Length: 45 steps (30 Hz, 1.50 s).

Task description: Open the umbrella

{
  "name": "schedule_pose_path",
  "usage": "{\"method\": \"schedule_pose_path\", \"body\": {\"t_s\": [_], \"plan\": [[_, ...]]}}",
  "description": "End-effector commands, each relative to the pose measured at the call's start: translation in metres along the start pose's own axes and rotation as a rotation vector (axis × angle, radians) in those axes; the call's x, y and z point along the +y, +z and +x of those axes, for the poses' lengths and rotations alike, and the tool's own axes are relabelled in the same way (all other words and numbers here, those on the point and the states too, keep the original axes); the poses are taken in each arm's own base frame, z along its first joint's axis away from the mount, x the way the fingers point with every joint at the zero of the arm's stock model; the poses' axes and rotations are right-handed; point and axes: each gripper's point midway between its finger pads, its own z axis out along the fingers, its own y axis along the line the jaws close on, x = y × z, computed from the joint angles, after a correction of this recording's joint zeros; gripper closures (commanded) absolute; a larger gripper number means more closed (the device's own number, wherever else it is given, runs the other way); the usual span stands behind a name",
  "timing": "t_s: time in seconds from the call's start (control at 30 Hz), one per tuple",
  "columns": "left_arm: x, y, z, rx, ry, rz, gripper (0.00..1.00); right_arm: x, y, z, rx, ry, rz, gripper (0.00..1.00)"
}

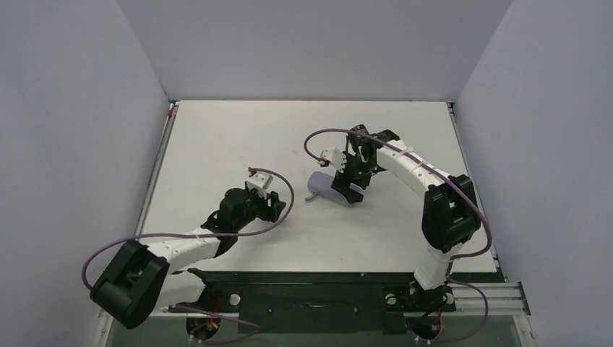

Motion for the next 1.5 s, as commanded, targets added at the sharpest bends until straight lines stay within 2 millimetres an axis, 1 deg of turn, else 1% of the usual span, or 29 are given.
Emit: {"method": "schedule_pose_path", "body": {"t_s": [0.0,0.03,0.07,0.13,0.23,0.3,0.4,0.47,0.53,0.6,0.7,0.77,0.87,0.97,1.07,1.17,1.33,1.47], "plan": [[-0.006,0.025,-0.041,-0.165,0.188,0.002,0.46,0.004,0.013,0.012,0.008,0.076,-0.037,0.17],[-0.01,0.032,-0.037,-0.159,0.205,0.019,0.48,0.0,0.019,0.014,0.015,0.095,-0.033,0.17],[-0.014,0.036,-0.041,-0.168,0.224,0.033,0.5,-0.003,0.02,0.016,0.014,0.11,-0.029,0.17],[-0.021,0.046,-0.042,-0.174,0.273,0.056,0.53,-0.009,0.027,0.018,0.024,0.138,-0.029,0.18],[-0.03,0.064,-0.044,-0.186,0.308,0.076,0.55,-0.016,0.034,0.022,0.052,0.149,-0.027,0.21],[-0.029,0.075,-0.048,-0.19,0.314,0.068,0.58,-0.016,0.037,0.024,0.059,0.144,-0.033,0.24],[-0.033,0.085,-0.05,-0.202,0.347,0.085,0.63,-0.015,0.041,0.029,0.071,0.139,-0.036,0.27],[-0.032,0.093,-0.048,-0.199,0.355,0.09,0.64,-0.017,0.043,0.03,0.078,0.137,-0.029,0.29],[-0.033,0.101,-0.042,-0.188,0.368,0.103,0.65,-0.019,0.043,0.031,0.077,0.144,-0.024,0.31],[-0.038,0.107,-0.038,-0.181,0.381,0.132,0.67,-0.019,0.043,0.032,0.075,0.155,-0.025,0.32],[-0.042,0.11,-0.032,-0.175,0.392,0.161,0.68,-0.019,0.041,0.031,0.071,0.17,-0.025,0.31],[-0.042,0.11,-0.03,-0.17,0.383,0.158,0.68,-0.02,0.035,0.028,0.051,0.177,-0.016,0.24],[-0.043,0.104,-0.029,-0.164,0.376,0.167,0.68,-0.024,0.021,0.017,-0.004,0.168,0.014,0.21],[-0.043,0.099,-0.022,-0.142,0.361,0.172,0.69,-0.027,0.014,0.004,-0.049,0.152,0.039,0.19],[-0.04,0.103,-0.012,-0.116,0.358,0.157,0.71,-0.027,0.02,-0.005,-0.056,0.13,0.04,0.19],[-0.037,0.108,-0.008,-0.114,0.365,0.138,0.71,-0.027,0.03,-0.01,-0.053,0.131,0.019,0.2],[-0.034,0.117,-0.002,-0.103,0.376,0.128,0.72,-0.025,0.042,-0.006,-0.029,0.139,-0.006,0.21],[-0.045,0.118,0.007,-0.093,0.404,0.166,0.74,-0.024,0.053,0.0,-0.01,0.147,-0.024,0.25]]}}
